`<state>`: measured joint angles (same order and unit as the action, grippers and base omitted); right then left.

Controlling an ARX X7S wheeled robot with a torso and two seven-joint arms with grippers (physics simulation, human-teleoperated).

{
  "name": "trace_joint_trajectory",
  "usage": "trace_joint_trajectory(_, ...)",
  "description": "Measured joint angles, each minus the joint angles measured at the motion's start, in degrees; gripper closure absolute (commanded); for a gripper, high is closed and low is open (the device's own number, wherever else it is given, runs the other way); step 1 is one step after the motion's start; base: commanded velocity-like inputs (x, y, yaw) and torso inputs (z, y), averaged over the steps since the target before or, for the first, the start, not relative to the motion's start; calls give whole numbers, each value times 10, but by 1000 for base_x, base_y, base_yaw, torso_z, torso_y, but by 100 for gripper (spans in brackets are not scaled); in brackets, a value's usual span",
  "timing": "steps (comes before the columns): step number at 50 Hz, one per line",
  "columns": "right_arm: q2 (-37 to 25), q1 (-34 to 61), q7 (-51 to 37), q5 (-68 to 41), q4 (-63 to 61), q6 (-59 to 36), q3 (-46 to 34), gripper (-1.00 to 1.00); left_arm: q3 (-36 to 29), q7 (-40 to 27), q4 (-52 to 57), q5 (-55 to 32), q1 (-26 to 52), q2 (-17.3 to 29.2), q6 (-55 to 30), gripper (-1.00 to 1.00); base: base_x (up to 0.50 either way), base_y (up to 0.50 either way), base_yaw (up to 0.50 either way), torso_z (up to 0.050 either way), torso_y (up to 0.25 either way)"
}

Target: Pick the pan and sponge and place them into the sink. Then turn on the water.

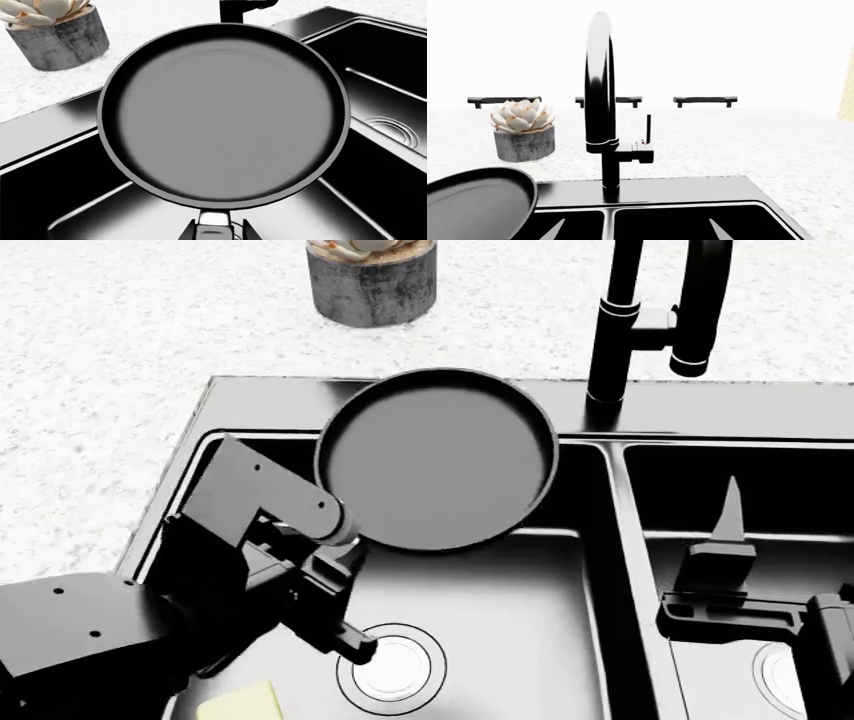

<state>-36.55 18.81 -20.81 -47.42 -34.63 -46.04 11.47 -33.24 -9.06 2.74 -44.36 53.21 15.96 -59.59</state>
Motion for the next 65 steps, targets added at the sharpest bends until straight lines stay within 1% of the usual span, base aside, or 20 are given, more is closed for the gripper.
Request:
trace_joint_trajectory(17,2,-13,-10,9,1,12,11,-100,-49,-24,-15,14,-40,-43,8,100,0,0,0,1,1)
trace_joint_trajectory(29,1,-23,-13,7,-4,15,20,-100,-69,-30,-74,28,-58,-64,31,100,0,0,0,0,2)
trace_joint_trajectory(50,2,-34,-13,9,-3,20,20,-100,-87,-18,-184,52,-59,-94,81,100,0,0,0,0,1)
trace_joint_trajectory(65,8,-47,-6,17,5,34,15,-100,-100,-7,-259,53,-43,-129,111,100,0,0,0,1,1)
